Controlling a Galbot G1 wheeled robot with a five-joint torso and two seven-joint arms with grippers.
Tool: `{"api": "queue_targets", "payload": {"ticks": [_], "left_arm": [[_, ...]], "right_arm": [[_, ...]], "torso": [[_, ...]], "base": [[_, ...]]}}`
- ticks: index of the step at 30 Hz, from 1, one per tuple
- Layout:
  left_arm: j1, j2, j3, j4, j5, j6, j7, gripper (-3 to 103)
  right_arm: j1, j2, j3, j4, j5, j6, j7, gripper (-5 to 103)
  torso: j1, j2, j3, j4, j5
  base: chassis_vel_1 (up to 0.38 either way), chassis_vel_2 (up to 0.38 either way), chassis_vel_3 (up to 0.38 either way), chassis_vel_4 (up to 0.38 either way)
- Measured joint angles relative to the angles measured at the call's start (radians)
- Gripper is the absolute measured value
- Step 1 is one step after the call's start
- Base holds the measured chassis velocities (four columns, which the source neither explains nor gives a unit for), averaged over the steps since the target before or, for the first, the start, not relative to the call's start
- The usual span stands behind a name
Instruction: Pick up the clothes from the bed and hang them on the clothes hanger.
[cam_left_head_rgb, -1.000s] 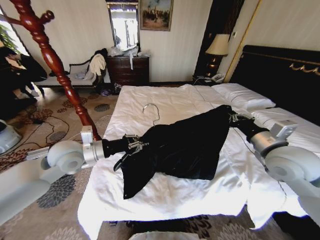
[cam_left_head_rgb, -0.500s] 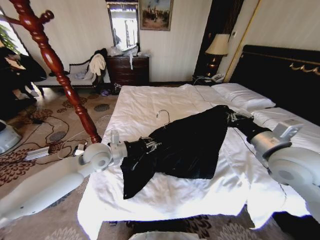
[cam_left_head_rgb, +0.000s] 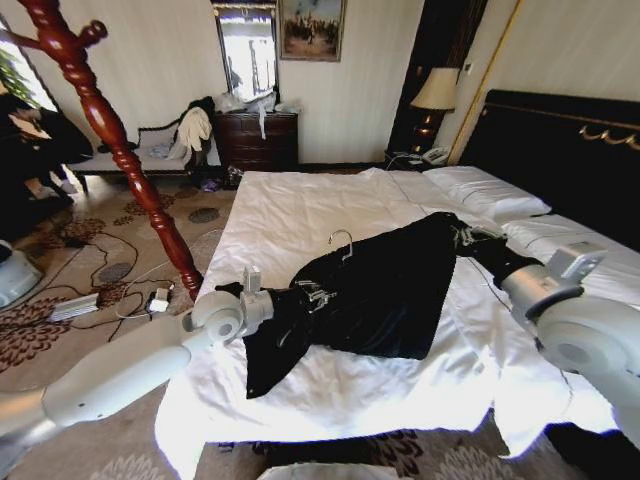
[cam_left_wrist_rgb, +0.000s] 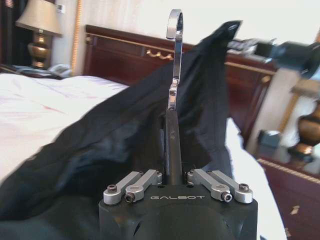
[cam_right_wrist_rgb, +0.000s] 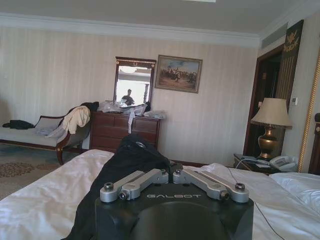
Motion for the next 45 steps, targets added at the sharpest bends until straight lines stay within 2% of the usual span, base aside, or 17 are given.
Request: {"api": "queue_targets", "payload": {"ticks": [11, 14, 19, 31, 37, 45], "left_arm": [[-0.008, 0.018, -0.087, 0.06, -0.014, 0.002, 0.011, 15], [-0.012, 0.01, -0.087, 0.066, -0.022, 0.003, 0.005, 15], [-0.032, -0.023, -0.029, 0.05, -0.024, 0.004, -0.006, 15], [-0.158, -0.184, 0.115, 0.094, -0.041, 0.014, -0.045, 15], [-0.181, -0.239, 0.138, 0.124, -0.041, 0.015, -0.055, 15], [-0.211, -0.349, 0.168, 0.179, -0.055, 0.015, -0.067, 15]], "right_arm": [[0.007, -0.002, -0.002, 0.025, 0.016, 0.0, 0.0, 0], [0.007, -0.002, -0.001, 0.032, 0.021, 0.0, 0.0, 0], [0.015, -0.008, -0.002, 0.046, 0.033, 0.0, 0.001, 0], [0.002, -0.017, 0.003, 0.061, 0.045, -0.004, 0.004, 0], [-0.002, -0.018, 0.001, 0.07, 0.044, -0.009, 0.005, 0], [-0.028, -0.031, 0.014, 0.086, 0.044, -0.019, 0.007, 0]], "torso": [[0.0, 0.0, 0.0, 0.0, 0.0], [0.0, 0.0, 0.0, 0.0001, -0.0001], [0.0, 0.0, 0.0, -0.0002, 0.0], [0.0, 0.0, 0.0, -0.0003, 0.0002], [0.0, 0.0, 0.0, 0.0, 0.0001], [0.0, 0.0, 0.0, -0.0002, 0.0001]], "base": [[0.0, 0.0, 0.0, 0.0], [0.0, 0.0, 0.0, 0.0], [0.0, 0.0, 0.0, 0.0], [0.0, 0.0, 0.0, 0.0], [0.0, 0.0, 0.0, 0.0], [0.0, 0.0, 0.0, 0.0]]}}
